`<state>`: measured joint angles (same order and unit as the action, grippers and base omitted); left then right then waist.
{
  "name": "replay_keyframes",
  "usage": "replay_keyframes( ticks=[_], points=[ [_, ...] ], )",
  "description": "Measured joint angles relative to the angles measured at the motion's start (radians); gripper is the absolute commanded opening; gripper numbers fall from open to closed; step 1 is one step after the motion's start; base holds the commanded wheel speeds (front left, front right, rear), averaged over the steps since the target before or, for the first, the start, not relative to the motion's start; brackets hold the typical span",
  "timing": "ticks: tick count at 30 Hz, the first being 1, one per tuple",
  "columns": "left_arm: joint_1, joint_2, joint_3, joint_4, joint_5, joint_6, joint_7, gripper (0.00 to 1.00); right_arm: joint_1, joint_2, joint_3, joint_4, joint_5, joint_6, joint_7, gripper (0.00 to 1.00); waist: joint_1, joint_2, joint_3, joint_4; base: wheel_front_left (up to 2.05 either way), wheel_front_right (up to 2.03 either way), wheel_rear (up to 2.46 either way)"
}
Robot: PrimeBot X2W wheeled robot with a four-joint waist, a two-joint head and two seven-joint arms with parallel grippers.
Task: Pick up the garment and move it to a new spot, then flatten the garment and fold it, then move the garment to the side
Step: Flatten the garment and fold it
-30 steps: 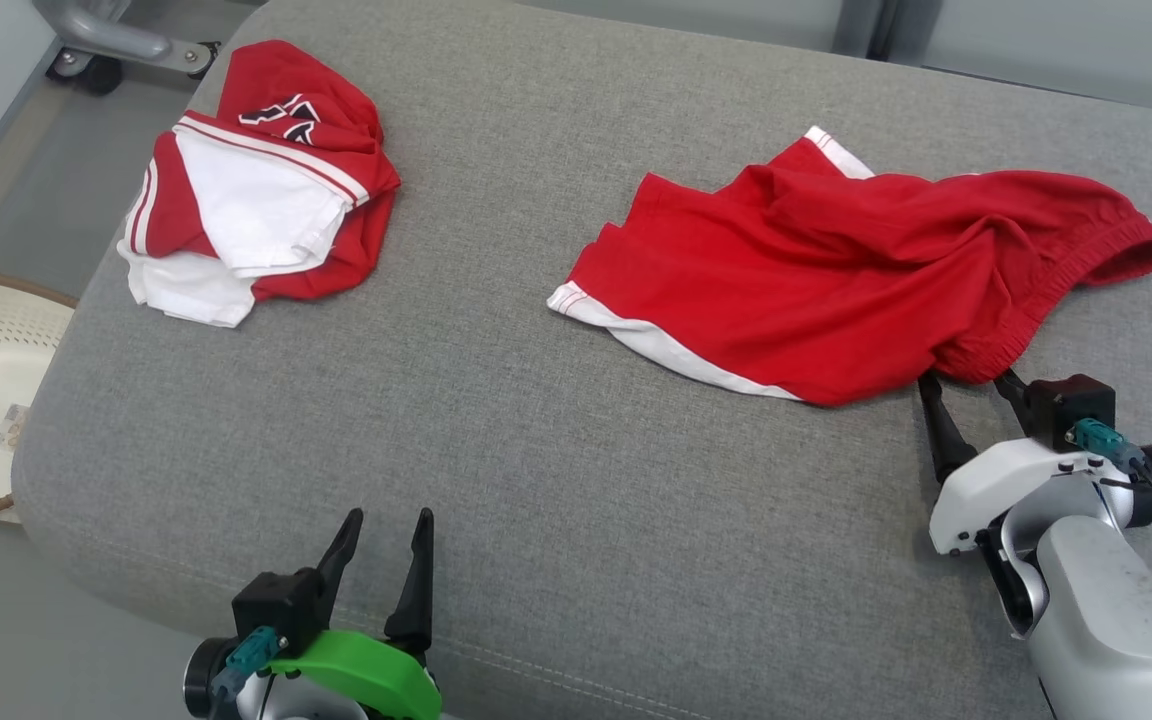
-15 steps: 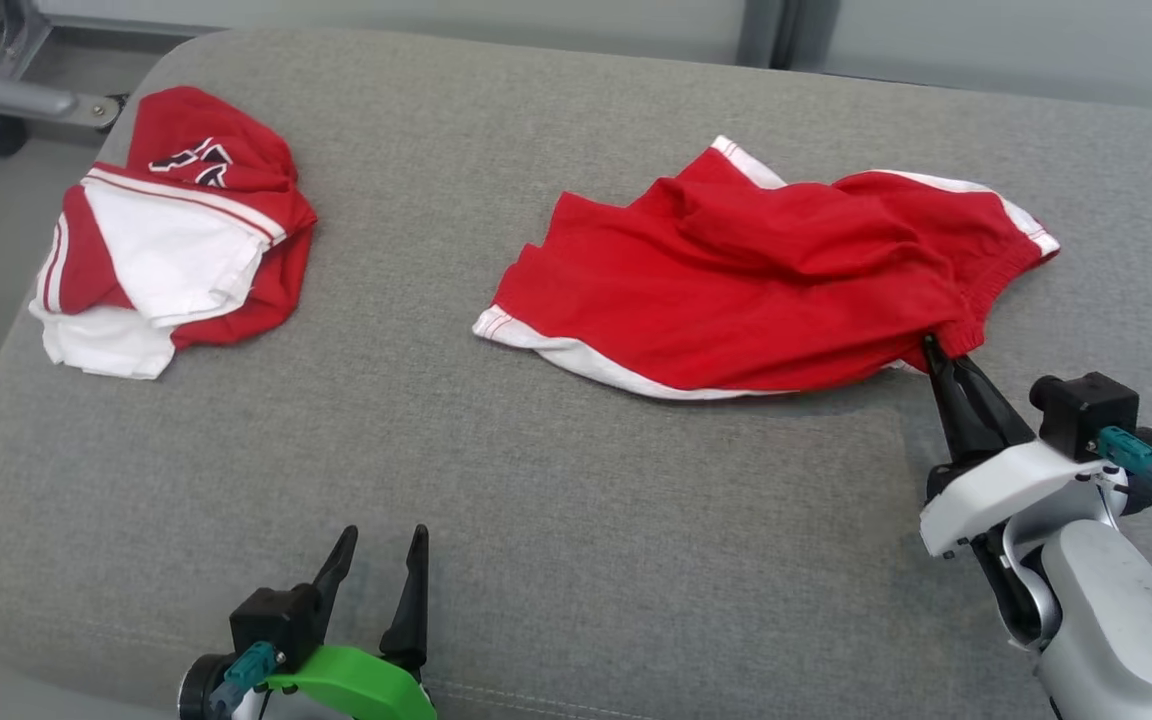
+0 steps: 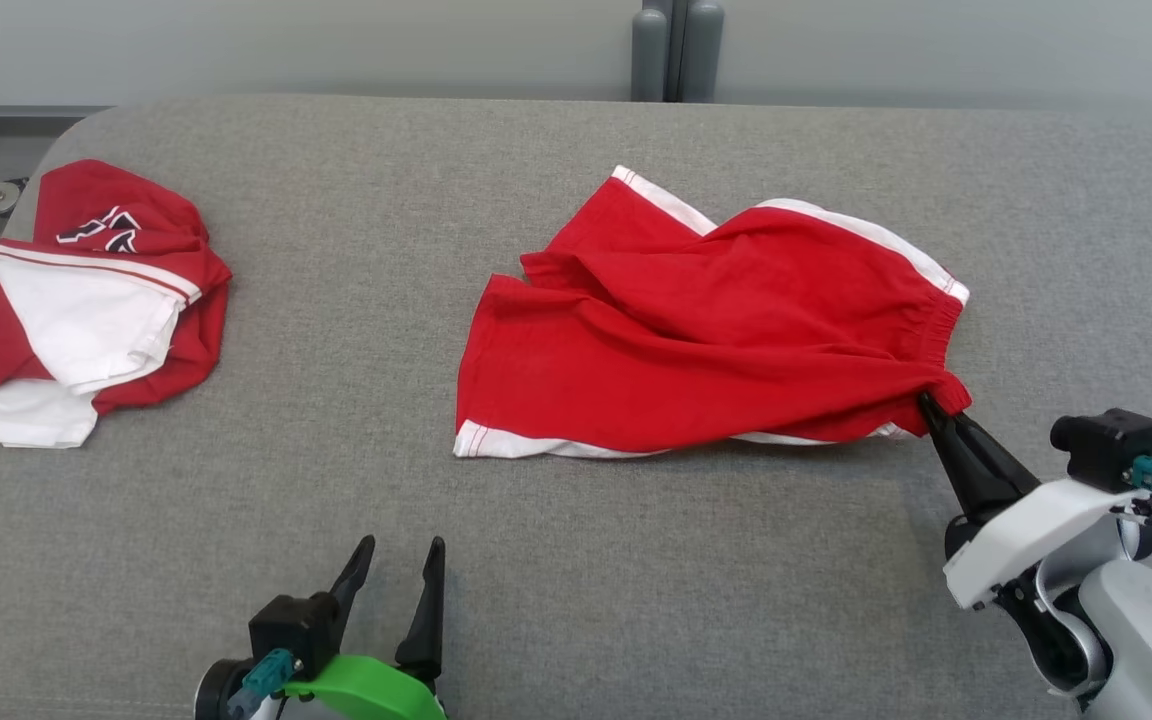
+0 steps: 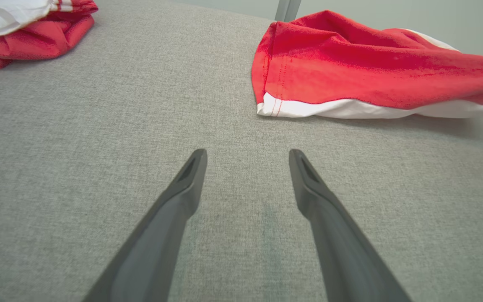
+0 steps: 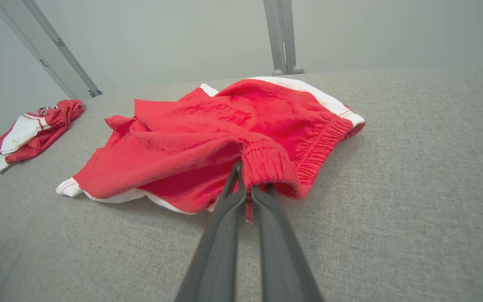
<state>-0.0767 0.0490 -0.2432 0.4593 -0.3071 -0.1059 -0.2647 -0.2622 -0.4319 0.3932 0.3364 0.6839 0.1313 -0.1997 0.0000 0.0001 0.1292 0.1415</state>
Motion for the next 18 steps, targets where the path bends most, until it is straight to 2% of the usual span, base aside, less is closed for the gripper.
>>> replay_keyframes(
  ticks=[8, 17, 18],
  points=[
    [-0.053, 0.000, -0.049, -0.003, -0.018, -0.001, 0.000, 1.00, -0.183, 0.005, 0.068, 0.214, -0.025, 0.000, 0.020, 0.00, 0.0001, 0.0000, 0.037, 0.062, 0.00, 0.00, 0.00],
    [-0.080, 0.000, -0.070, -0.013, -0.037, 0.009, 0.000, 1.00, -0.323, 0.005, 0.049, 0.517, -0.066, 0.000, -0.031, 0.00, 0.0001, 0.0000, 0.104, 0.166, 0.00, 0.00, 0.00],
    [-0.080, 0.000, -0.068, -0.014, -0.040, 0.011, 0.000, 1.00, -0.332, 0.008, 0.042, 0.540, -0.069, 0.000, -0.039, 0.24, 0.0001, 0.0000, 0.110, 0.171, 0.00, 0.00, 0.00]
  ],
)
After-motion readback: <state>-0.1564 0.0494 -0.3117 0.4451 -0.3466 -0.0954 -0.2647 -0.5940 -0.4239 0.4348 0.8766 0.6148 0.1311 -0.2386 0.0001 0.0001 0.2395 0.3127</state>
